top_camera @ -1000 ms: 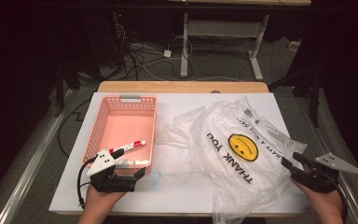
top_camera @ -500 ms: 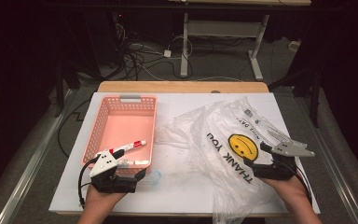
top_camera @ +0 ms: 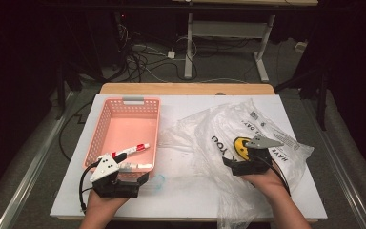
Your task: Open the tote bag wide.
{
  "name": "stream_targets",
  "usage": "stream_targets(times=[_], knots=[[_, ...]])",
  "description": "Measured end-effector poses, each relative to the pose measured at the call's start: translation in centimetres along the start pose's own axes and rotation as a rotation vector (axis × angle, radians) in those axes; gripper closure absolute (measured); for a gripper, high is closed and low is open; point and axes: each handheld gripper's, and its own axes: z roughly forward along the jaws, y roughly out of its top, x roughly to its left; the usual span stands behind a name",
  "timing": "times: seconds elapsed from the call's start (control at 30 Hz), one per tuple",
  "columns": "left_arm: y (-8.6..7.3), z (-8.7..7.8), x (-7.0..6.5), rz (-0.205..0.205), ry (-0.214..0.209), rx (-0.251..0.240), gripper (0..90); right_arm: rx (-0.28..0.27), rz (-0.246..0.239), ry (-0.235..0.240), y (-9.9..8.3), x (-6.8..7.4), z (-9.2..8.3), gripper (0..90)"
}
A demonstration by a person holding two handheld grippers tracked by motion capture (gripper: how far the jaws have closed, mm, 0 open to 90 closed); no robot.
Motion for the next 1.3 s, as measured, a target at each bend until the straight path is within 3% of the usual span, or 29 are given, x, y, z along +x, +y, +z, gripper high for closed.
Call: stream_targets(times=[0.07,0.33,0.47,0.57,0.83,1.0,1.3], knots=[[0.0,0.0,0.1,-0.006,-0.001,-0.002,0.0,-0.010,-0.007,0.003,0.0,0.6,0.3,0.0],[-0.2,0.0,0.1,-0.008,0.002,0.005,0.0,0.036,-0.069,0.086,-0.2,3.4,0.5,6.8],[-0.2,0.1,0.1,-0.010,0.000,0.005,0.0,0.078,-0.074,0.118,-0.7,4.0,0.5,13.8],[-0.2,0.1,0.0,-0.007,-0.004,0.004,0.0,0.106,-0.107,0.137,-1.0,4.4,0.5,18.4],[-0.1,0.1,0.1,-0.012,-0.011,0.000,0.0,0.194,-0.175,0.137,-1.9,5.0,1.5,28.7],[-0.1,0.1,0.0,-0.011,-0.015,0.002,0.0,0.207,-0.161,0.135,-2.1,4.8,1.7,40.3],[-0.1,0.2,0.0,-0.013,-0.018,0.004,0.0,0.165,-0.122,0.139,-2.0,4.1,1.1,53.2]])
